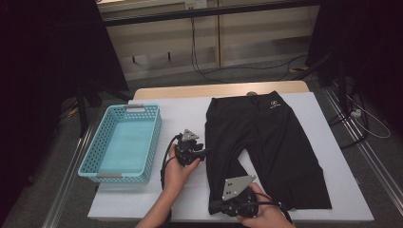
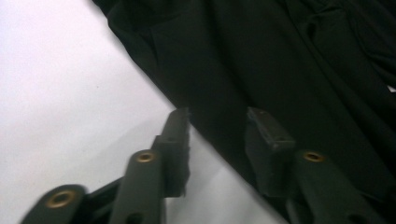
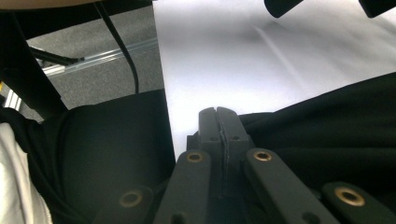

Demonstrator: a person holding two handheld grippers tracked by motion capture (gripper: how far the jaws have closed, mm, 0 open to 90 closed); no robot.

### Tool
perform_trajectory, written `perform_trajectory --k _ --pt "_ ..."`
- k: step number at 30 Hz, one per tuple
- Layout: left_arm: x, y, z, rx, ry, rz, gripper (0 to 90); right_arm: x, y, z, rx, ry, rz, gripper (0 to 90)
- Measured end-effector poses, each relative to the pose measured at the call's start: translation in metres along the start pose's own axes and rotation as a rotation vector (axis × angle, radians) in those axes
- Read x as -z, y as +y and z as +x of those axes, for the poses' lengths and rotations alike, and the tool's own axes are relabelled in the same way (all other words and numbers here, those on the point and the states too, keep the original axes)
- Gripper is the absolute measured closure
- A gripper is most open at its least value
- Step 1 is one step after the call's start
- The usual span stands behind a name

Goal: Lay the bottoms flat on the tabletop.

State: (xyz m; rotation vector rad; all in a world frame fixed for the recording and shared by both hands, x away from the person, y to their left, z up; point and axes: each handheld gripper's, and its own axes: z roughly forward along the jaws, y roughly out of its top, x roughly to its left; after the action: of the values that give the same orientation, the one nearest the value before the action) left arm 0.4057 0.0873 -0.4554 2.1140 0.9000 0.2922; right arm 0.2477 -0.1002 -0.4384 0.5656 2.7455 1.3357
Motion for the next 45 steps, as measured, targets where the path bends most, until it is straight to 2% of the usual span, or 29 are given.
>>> perform_trajectory --k 1,5,7,9,10,14,15,20,25,26,30,33,35,38,41,45 --pt "-0.002 -0.001 -0.001 0.001 0.008 0.007 50.9 0.001 0.0 0.0 0.0 0.0 -0.001 90.0" --pt "-0.008 -0.001 -0.004 -0.013 0.026 0.013 54.7 0.004 -0.001 0.0 -0.003 -0.001 -0.002 90.0" --pt "-0.01 0.0 -0.005 0.009 0.006 0.007 63.5 0.005 -0.002 0.0 -0.005 -0.001 -0.004 90.0" --pt "-0.011 0.0 -0.008 -0.006 0.017 0.011 68.1 0.005 -0.002 0.0 -0.006 -0.001 -0.004 90.0" --pt "-0.012 0.001 -0.008 0.002 0.025 0.013 71.7 0.005 -0.002 0.0 -0.006 -0.001 -0.003 90.0" --pt "-0.014 0.001 -0.01 0.016 -0.007 0.007 89.7 0.005 -0.002 0.0 -0.005 -0.002 -0.003 90.0" --pt "-0.014 0.002 -0.01 0.009 0.0 0.01 89.9 0.004 -0.002 0.0 -0.005 -0.005 -0.003 90.0" --pt "-0.011 0.003 -0.006 0.055 -0.015 0.014 90.0 0.001 0.001 0.001 0.003 -0.006 -0.008 90.0" --pt "0.002 0.007 0.007 0.088 -0.008 -0.019 90.0 -0.004 0.006 0.001 0.017 -0.011 -0.011 90.0" --pt "0.004 0.008 0.01 0.083 -0.004 -0.02 90.0 -0.005 0.007 0.001 0.021 -0.012 -0.012 90.0" --pt "0.011 0.008 0.02 0.108 0.007 -0.041 90.0 -0.014 0.013 -0.003 0.0 -0.022 -0.03 89.8" --pt "0.011 0.006 0.023 0.108 -0.011 -0.036 90.0 -0.022 0.015 -0.004 -0.001 -0.033 -0.019 82.2" --pt "0.008 0.005 0.022 0.094 -0.018 -0.031 90.0 -0.021 0.014 -0.004 0.005 -0.054 -0.013 74.4" --pt "0.005 0.003 0.02 0.086 -0.028 -0.02 89.8 -0.005 0.011 -0.01 -0.029 -0.102 -0.045 66.0" --pt "0.003 0.002 0.02 0.08 -0.027 -0.017 89.7 0.017 0.003 -0.024 -0.079 -0.208 -0.068 61.7" --pt "0.003 0.002 0.022 0.084 -0.025 -0.021 89.9 0.038 -0.012 -0.041 -0.124 -0.353 -0.046 60.8"
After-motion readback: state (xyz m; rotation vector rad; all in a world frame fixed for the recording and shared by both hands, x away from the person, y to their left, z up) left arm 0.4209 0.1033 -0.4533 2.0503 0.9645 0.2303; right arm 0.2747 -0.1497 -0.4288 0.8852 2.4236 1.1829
